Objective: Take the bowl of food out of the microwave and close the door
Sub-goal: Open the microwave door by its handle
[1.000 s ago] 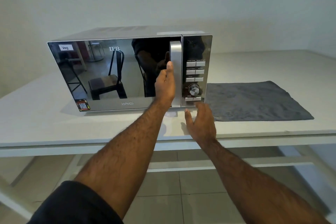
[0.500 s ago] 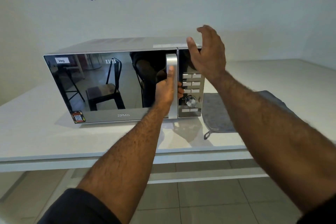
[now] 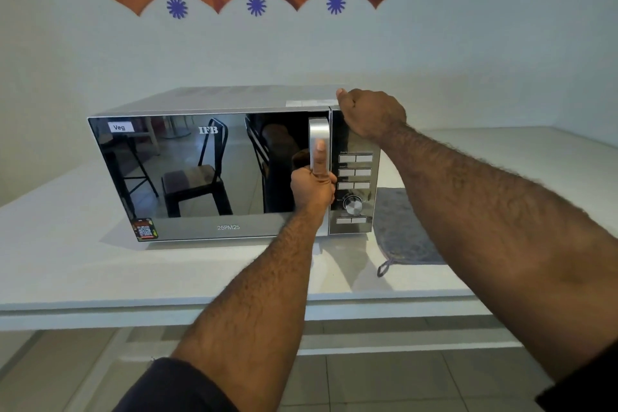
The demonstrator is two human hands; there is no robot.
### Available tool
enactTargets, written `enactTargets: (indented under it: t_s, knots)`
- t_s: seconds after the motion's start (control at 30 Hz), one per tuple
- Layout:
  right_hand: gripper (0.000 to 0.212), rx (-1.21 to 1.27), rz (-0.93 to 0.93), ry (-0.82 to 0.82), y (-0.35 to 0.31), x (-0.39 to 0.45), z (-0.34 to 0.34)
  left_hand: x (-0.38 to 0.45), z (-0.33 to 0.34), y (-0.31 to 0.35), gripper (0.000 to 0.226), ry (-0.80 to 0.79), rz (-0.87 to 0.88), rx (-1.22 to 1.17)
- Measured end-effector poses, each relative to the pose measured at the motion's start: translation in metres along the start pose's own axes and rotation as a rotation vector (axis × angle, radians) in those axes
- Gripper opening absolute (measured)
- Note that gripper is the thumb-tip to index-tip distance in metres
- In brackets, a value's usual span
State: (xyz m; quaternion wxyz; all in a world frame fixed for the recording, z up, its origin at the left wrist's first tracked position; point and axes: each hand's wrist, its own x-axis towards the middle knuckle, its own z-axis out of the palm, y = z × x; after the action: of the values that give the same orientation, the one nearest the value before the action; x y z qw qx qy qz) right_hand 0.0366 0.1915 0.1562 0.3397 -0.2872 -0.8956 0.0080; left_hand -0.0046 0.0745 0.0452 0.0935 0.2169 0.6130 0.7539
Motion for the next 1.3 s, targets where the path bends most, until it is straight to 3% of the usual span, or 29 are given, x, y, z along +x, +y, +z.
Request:
enactTargets:
  t_s: [0.47,0.7,0.93,1.13,1.3]
  knots:
    - [0.064,-0.01,-0.002,0.014,0.0,0.002,0.002,-0.012,-0.008,0.003,0.065,-0.008,0.04,0.074]
    - [0.063,-0.049,0.015,-0.014,-0.001,0.0,-0.001,-0.063,-0.047,0.017,0.078,-0.155,0.018,0.042]
    - [0.058,-0.056,0.039,-0.024,-0.007,-0.005,-0.007,-0.105,-0.085,0.034,0.08,-0.166,0.041,0.067]
    - [0.063,0.029,0.059,-0.001,-0.01,-0.012,-0.007,-0.137,-0.115,0.043,0.073,-0.04,0.075,0.066]
    - [0.06,0.049,0.068,0.098,-0.011,-0.016,-0.004,-0.164,-0.149,0.05,0.07,0.141,0.205,0.134]
